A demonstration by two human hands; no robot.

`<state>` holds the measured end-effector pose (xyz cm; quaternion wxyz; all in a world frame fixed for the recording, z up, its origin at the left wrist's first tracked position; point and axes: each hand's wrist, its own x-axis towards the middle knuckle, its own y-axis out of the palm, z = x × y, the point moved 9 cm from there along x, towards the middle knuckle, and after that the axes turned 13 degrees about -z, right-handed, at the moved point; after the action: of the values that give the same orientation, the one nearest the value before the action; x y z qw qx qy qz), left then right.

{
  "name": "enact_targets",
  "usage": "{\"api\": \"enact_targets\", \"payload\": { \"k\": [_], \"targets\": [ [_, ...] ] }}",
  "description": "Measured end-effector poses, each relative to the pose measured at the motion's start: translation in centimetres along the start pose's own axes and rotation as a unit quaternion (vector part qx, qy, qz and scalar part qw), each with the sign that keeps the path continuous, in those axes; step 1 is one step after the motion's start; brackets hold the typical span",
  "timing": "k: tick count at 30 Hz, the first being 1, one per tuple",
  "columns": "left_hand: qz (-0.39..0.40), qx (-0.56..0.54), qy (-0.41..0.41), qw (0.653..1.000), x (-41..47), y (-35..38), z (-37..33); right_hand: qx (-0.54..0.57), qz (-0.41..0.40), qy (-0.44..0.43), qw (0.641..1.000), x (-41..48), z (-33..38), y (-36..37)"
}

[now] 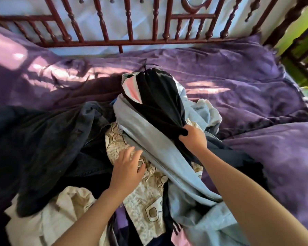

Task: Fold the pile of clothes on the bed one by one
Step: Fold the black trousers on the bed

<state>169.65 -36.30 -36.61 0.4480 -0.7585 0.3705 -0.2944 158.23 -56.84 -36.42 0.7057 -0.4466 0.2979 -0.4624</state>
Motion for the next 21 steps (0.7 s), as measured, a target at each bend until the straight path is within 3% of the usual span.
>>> {"api": "enact_targets", "payload": {
  "k": [4, 9, 17, 21],
  "targets": [
    [0.014, -0.024, -0.022, 0.999, -1.3, -2.1, -1.6, -0.012, -0.023, -0.071, 0.997, -2.9, 1.9, -5.3],
    [-0.021, -0.048, 0.0, 0.999, -2.5, -7.7, -4.4, -0.052, -0.079, -0.145, 0.985, -7.0, 4.9, -14.5],
    [-0.133, -0.11, 0.067, 0.983, -6.2, -21.2, -8.2, 0.02, -0.216, -0.206, 0.954, -15.4, 15.0, -31.8],
    [-0.143, -0.142, 0.106, 0.974, -9.0, -27.3, -9.1, 0.086, -0.272, -0.233, 0.93, -21.3, 20.3, -38.8]
  ]
}}
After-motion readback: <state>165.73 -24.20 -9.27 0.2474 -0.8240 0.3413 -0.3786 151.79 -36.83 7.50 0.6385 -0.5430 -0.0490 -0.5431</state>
